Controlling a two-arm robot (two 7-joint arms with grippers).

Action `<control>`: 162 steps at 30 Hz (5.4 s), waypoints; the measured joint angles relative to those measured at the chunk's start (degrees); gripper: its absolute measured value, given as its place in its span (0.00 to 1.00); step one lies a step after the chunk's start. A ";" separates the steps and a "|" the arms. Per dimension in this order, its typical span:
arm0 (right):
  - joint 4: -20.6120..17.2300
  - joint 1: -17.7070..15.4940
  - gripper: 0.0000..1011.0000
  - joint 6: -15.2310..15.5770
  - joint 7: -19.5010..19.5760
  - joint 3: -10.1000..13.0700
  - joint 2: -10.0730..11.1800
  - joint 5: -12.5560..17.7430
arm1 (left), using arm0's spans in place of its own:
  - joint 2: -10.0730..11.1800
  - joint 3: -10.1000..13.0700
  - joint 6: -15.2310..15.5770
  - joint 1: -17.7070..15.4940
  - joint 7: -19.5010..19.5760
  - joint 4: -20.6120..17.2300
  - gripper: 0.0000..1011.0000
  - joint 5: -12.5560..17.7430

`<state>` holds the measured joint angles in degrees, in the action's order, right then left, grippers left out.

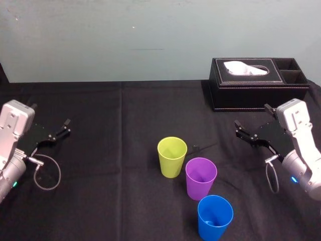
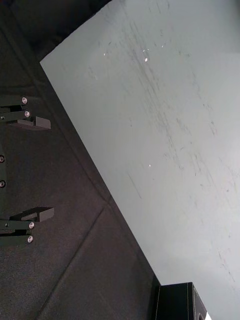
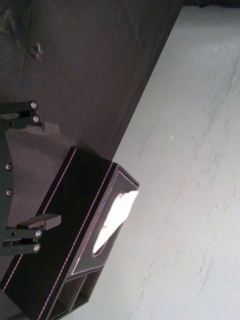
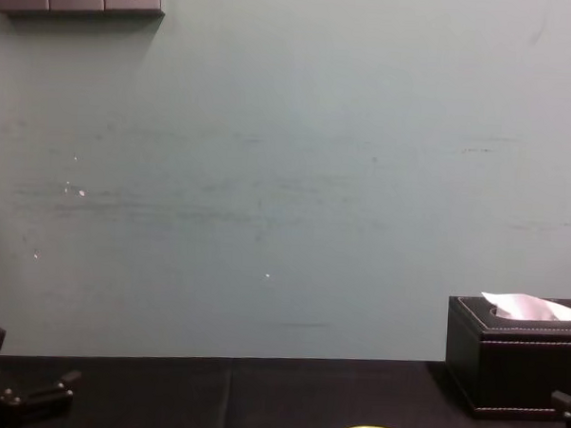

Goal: Stack the three plastic cups sequentially using one hand.

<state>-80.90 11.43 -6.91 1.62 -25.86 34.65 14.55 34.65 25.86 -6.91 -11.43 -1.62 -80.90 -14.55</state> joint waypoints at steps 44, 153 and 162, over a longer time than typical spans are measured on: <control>0.00 0.00 0.99 0.00 0.00 0.00 0.00 0.00 | 0.00 0.00 0.00 0.00 0.00 0.00 1.00 0.00; -21.20 -24.31 0.99 1.76 -46.25 14.21 24.02 12.23 | 0.00 0.00 0.00 0.00 0.00 0.00 1.00 0.00; -21.44 -22.74 0.99 2.74 -45.93 12.27 22.96 12.37 | 0.00 0.00 0.00 0.00 0.00 0.00 1.00 0.00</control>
<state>-102.35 -11.31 -4.16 -44.31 -13.60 57.61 26.92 34.64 25.86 -6.91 -11.43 -1.62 -80.90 -14.55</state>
